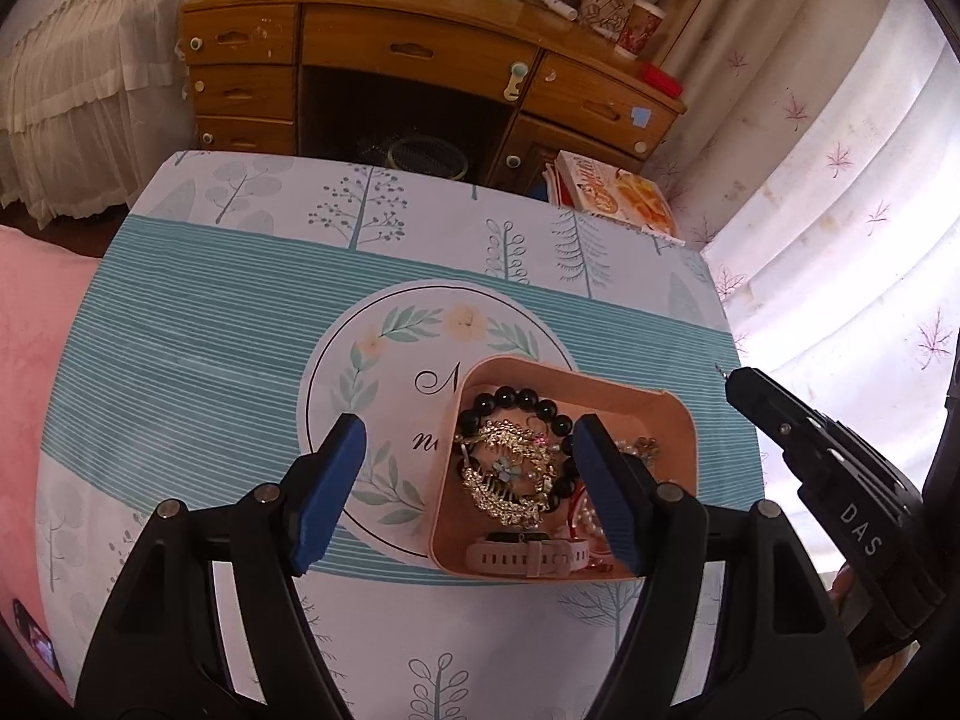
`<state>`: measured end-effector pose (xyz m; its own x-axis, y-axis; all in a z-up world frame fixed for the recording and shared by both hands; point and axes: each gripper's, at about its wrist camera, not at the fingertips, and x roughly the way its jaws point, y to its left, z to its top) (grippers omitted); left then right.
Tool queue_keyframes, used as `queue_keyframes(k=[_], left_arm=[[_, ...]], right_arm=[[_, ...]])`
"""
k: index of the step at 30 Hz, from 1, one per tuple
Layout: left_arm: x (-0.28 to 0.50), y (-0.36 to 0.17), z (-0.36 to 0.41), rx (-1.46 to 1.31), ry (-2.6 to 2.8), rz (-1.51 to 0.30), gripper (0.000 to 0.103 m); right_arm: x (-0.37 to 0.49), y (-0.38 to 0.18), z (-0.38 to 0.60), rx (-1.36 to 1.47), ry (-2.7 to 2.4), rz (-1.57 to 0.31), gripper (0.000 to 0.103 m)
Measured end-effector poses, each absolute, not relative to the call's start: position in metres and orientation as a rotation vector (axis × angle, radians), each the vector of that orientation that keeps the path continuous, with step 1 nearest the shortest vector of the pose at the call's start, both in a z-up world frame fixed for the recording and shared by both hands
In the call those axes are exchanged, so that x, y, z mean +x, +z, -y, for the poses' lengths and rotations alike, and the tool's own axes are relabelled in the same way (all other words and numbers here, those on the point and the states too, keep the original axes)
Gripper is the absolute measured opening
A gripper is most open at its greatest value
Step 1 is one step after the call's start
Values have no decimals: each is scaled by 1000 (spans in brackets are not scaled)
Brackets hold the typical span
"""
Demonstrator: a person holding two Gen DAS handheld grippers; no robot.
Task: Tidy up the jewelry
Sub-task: 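Carry red-gem ring into pink box with right tool and open it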
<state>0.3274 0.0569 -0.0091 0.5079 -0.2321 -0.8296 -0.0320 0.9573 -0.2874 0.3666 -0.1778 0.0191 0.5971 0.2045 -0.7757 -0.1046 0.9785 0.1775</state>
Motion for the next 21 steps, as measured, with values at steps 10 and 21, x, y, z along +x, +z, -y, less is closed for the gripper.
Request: queue_keyframes(k=[10,21], left_arm=[[324,-16,-64,-274,-105,-1039,73],[297,-13,-68,-204,-81,-1017,73]], right_arm=[[363,-3,178,129,179,-919,10],[327,-1,174,83,191,-908,10]])
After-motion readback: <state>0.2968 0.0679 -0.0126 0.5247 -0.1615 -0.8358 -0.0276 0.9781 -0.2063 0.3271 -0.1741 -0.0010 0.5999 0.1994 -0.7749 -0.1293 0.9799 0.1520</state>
